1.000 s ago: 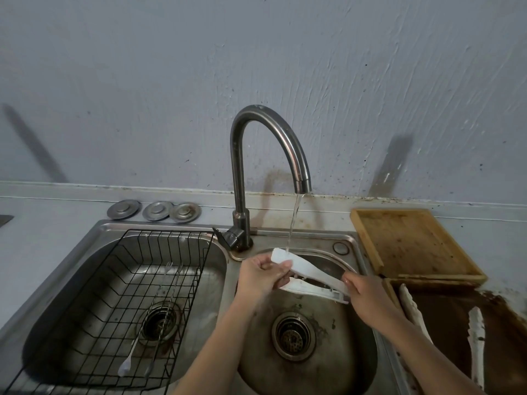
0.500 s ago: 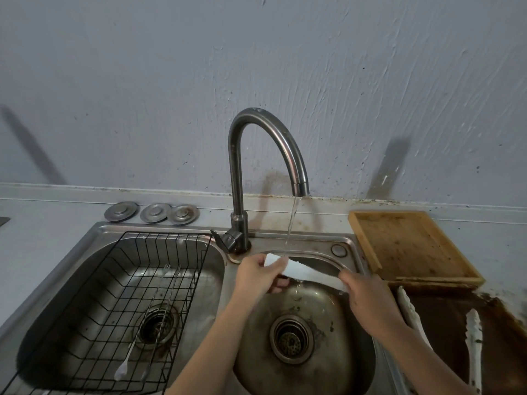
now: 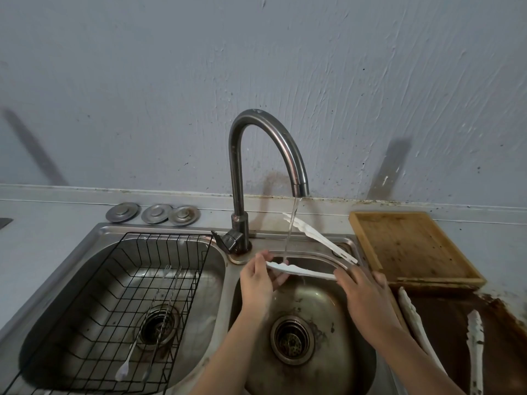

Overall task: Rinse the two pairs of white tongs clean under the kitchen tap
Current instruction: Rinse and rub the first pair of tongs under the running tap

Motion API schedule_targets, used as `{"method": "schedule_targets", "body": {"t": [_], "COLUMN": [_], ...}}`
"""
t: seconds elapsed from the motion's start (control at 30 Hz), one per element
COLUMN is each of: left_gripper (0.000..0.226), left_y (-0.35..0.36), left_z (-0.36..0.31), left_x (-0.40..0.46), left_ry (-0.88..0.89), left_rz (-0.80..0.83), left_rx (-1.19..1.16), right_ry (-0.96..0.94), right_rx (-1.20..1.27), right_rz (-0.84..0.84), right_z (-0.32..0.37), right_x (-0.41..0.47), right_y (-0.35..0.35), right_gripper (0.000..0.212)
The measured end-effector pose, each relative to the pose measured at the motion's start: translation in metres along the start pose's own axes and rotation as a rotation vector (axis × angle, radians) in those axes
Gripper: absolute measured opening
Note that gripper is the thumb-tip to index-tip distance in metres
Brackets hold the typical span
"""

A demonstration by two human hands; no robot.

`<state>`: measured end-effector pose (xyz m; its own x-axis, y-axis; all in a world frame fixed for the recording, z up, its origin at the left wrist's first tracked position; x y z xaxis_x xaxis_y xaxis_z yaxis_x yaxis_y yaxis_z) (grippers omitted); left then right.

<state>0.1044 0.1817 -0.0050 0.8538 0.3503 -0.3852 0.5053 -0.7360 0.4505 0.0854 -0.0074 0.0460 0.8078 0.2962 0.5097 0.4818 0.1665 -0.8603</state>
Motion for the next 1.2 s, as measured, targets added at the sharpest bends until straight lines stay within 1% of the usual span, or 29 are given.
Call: {"method": "schedule_targets", "body": {"t": [0.1,0.17,0.23,0.27,0.3,0.37,0.4,0.43,0.47,0.53,0.57,0.63,0.67,0.77,0.83,0.9,0.97,1.03,1.07,1.13,1.2], "left_gripper": [0.018,0.031,0.037,0.037,0.035,0.032,0.033,0.034,0.035,0.037,0.037,0.037,0.038,0.044,0.050,0.053,0.046,0.035,0.034,0.035,0.035], "left_y": [0.005,0.007,0.008,0.008,0.007,0.004,0.003,0.003,0.005,0.009,0.011,0.012,0.011,0.008,0.008,0.008,0.006,0.004,0.003,0.002,0.003], "left_z": [0.005,0.007,0.006,0.005,0.004,0.000,-0.002,-0.004,-0.006,-0.006,-0.007,-0.008,-0.010,-0.011,-0.011,-0.012,-0.012,-0.012,-0.014,-0.022,-0.034], "left_x": [-0.005,-0.006,-0.005,-0.005,-0.003,0.001,0.003,0.003,0.003,-0.002,-0.004,-0.007,-0.007,-0.004,-0.003,-0.001,0.004,0.009,0.011,0.012,0.010], "left_ry": [-0.021,-0.040,-0.056,-0.061,-0.060,-0.032,-0.012,0.004,0.011,0.023,0.046,0.100,0.127,0.181,0.195,0.220,0.197,0.109,0.094,0.121,0.150], "left_rz": [0.033,0.041,0.052,0.052,0.046,0.045,0.047,0.053,0.063,0.093,0.110,0.135,0.139,0.151,0.167,0.159,0.133,0.121,0.120,0.135,0.163], "left_rx": [-0.032,-0.027,-0.044,-0.061,-0.074,-0.078,-0.072,-0.057,-0.045,-0.023,0.002,0.066,0.105,0.207,0.206,0.262,0.338,0.392,0.449,0.609,0.684], "right_ry": [0.024,0.060,0.099,0.086,0.053,-0.048,-0.047,0.016,0.136,0.411,0.519,0.648,0.665,0.682,0.719,0.753,0.796,0.824,0.825,0.791,0.753], "right_rx": [0.022,0.076,0.139,0.165,0.206,0.303,0.343,0.371,0.392,0.453,0.499,0.578,0.580,0.565,0.608,0.684,0.762,0.814,0.836,0.861,0.868], "right_rz": [0.023,0.077,0.092,0.053,-0.006,-0.156,-0.203,-0.195,-0.125,0.144,0.272,0.464,0.522,0.598,0.556,0.479,0.377,0.272,0.232,0.181,0.155], "right_z": [-0.001,-0.004,-0.007,-0.006,-0.004,0.003,0.004,0.001,-0.005,-0.019,-0.022,-0.025,-0.024,-0.021,-0.020,-0.020,-0.024,-0.028,-0.030,-0.029,-0.025], "right_x": [0.001,-0.002,-0.004,-0.004,-0.004,-0.004,-0.001,0.004,0.011,0.018,0.019,0.017,0.015,0.008,0.007,0.010,0.012,0.013,0.013,0.012,0.012], "right_y": [0.004,0.015,0.019,0.015,0.007,-0.015,-0.023,-0.028,-0.025,-0.003,0.008,0.026,0.030,0.036,0.036,0.034,0.033,0.030,0.029,0.028,0.026], "right_gripper": [0.059,0.055,0.040,0.028,0.021,0.025,0.027,0.031,0.038,0.058,0.061,0.049,0.042,0.033,0.025,0.021,0.020,0.016,0.013,0.011,0.007]}}
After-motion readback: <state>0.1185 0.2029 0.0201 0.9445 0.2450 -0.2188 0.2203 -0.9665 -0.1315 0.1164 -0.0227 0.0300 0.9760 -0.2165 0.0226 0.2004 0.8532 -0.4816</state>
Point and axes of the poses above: each hand's wrist, its own x-axis towards the middle knuckle, its own y-axis out of the palm, z = x × y, the point moved 7 cm from there along x, towards the middle knuckle, and after that the axes turned 5 degrees about -z, right-handed, at the moved point
